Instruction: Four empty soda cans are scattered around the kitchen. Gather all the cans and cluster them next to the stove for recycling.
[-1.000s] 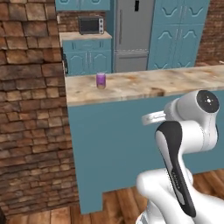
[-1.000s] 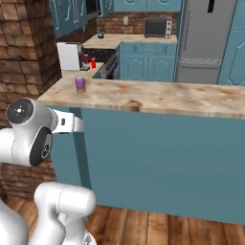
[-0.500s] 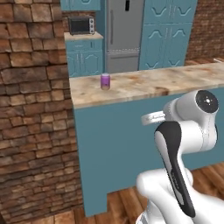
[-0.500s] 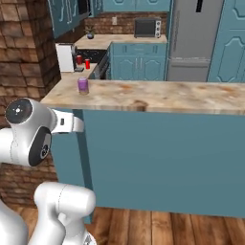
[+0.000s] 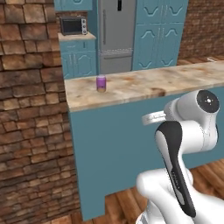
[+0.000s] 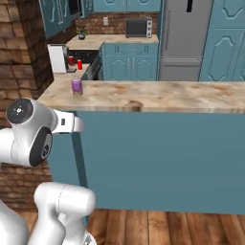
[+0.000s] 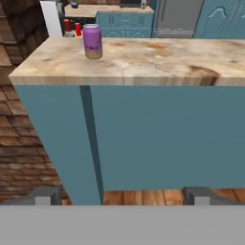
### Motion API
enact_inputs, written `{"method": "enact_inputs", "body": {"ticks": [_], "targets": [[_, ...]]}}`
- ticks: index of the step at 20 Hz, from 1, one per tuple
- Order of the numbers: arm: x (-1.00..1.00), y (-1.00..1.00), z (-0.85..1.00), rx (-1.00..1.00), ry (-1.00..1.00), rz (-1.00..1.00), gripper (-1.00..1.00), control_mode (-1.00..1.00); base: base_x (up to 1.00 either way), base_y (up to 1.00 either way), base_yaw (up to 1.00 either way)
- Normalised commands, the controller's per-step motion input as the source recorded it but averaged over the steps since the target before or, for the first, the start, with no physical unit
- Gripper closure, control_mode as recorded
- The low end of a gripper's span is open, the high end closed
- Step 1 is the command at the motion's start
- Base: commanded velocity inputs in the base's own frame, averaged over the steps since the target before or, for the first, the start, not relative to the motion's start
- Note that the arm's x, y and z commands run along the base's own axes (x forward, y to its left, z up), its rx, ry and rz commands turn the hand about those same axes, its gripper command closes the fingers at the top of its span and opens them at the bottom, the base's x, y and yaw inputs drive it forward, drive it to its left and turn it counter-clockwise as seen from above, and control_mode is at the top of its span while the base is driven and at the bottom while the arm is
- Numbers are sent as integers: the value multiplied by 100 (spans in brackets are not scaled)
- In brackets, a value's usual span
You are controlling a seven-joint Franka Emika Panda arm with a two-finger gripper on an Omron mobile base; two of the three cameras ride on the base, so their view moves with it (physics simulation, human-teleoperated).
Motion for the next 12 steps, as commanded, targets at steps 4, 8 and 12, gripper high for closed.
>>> {"method": "enact_inputs", "body": {"ticks": [4, 8, 12], "targets": [[0, 0, 0, 0, 0, 0, -100, 100, 23, 30, -8], [0, 0, 0, 0, 0, 0, -100, 100, 32, 38, -6], [0, 0, 0, 0, 0, 0, -100, 100, 35, 38, -6]]}}
